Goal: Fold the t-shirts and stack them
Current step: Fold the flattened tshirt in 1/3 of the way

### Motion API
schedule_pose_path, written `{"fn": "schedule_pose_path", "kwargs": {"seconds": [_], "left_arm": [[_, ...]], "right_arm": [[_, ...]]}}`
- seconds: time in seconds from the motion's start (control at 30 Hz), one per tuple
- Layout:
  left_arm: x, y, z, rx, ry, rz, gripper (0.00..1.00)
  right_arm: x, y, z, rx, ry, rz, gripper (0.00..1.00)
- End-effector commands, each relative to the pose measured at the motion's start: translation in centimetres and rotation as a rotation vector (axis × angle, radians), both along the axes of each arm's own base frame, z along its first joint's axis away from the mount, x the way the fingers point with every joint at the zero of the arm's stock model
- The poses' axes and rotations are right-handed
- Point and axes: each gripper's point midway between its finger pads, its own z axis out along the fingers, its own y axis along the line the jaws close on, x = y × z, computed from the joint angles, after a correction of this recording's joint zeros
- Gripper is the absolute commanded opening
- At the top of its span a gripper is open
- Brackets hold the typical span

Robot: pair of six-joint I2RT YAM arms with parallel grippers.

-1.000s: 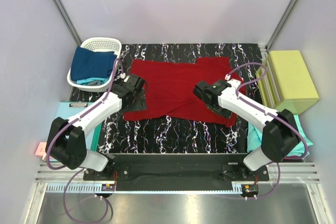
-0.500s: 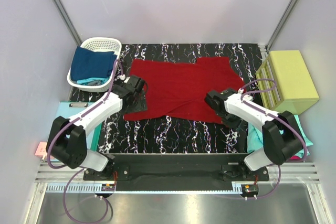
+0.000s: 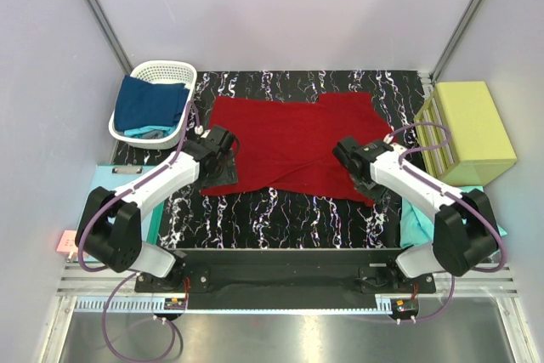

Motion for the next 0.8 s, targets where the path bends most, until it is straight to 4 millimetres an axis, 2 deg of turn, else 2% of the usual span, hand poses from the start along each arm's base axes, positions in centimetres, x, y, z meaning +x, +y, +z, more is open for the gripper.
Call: {"fn": "schedule_pose_path", "kwargs": {"seconds": [0.0,0.17,0.43,0.6,0.7,0.73,0.77], "left_arm": [[0.8,-0.3,0.3,-0.019,-0.026,0.021,0.72],[0.9,-0.2,0.4,-0.021,-0.028,0.027,0.72],[0.8,0.3,-0.2,-0.011,-0.011,0.033,0.72],[0.6,0.7,-0.9,-0.019,0.02,0.052,0.72],[0.7,1.1,-1.1,-0.025,0.028,0.07,0.72],[0.8,1.3,-1.1,-0.027,0.027,0.077,0.72],[0.8,1.3,-1.1,-0.027,0.027,0.081,0.72]], "right_arm": [[1.3,0.9,-1.8,-0.017,0.047,0.022,0.42],[2.0,1.5,-3.4,-0.008,0.058,0.052,0.43],[2.3,0.7,-4.7,-0.036,0.107,0.045,0.43],[1.7,-0.3,-5.1,-0.053,0.144,0.03,0.42],[1.3,-0.8,-4.8,-0.059,0.144,0.022,0.3],[1.2,-0.9,-4.8,-0.06,0.144,0.023,0.17],[1.1,-1.1,-4.7,-0.06,0.144,0.02,0.12]]}}
